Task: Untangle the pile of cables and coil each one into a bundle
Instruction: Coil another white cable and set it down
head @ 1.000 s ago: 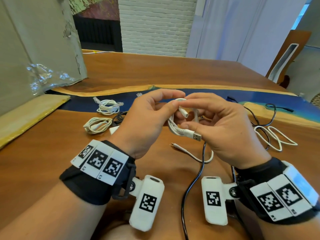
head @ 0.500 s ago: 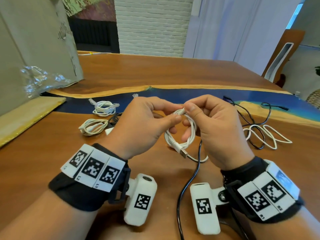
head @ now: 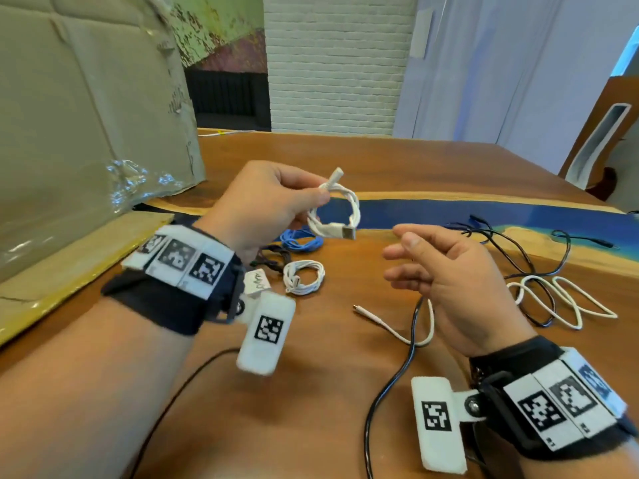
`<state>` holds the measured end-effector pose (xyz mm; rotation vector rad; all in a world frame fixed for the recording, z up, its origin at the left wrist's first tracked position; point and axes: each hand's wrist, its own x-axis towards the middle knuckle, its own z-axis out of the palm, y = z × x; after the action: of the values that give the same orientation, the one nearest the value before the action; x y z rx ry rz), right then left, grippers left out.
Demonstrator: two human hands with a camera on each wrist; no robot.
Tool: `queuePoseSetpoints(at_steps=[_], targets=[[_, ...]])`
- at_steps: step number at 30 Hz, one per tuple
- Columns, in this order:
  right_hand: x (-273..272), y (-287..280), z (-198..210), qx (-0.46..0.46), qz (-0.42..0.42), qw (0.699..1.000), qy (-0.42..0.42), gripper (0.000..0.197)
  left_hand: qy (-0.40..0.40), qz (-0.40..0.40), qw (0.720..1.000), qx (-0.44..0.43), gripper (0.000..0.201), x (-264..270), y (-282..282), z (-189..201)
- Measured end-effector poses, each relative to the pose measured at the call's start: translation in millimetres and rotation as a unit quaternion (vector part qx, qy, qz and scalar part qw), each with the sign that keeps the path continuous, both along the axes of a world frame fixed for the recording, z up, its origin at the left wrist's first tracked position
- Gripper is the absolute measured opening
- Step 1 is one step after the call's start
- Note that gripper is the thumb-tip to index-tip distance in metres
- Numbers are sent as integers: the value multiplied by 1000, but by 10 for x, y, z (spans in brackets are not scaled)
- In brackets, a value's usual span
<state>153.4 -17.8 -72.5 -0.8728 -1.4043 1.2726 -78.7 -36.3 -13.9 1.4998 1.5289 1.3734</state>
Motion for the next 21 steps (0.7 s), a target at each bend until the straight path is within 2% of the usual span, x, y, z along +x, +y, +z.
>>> queuePoseSetpoints(at_steps=[3, 7, 11, 13, 16, 17, 20, 21], targets=[[37, 12, 4, 0, -13, 1000, -2, 19, 89, 60, 994, -29, 10, -216, 208, 121], [72, 42, -2, -7, -27, 1000, 4, 18, 210, 95, 968, -96, 8, -470, 555, 84], [75, 72, -28, -11, -33, 999, -7, 19, 314, 117, 926, -173, 15, -695, 857, -49], [77, 85, -44, -11, -34, 999, -14, 20, 324, 129, 913, -211, 23, -798, 1005, -132], [88, 106, -58, -10, -34, 999, -20, 21, 390, 133, 880, -236, 27, -860, 1106, -224], [91, 115, -57, -10, -35, 999, -22, 21, 425, 121, 864, -241, 28, -863, 1131, -232], [92, 142, -57, -16, -35, 999, -26, 21, 570, 45, 773, -276, 23, -983, 1341, -276], [89, 152, -61, -19, -34, 999, -29, 20, 588, 48, 759, -275, 22, -1017, 1375, -282]])
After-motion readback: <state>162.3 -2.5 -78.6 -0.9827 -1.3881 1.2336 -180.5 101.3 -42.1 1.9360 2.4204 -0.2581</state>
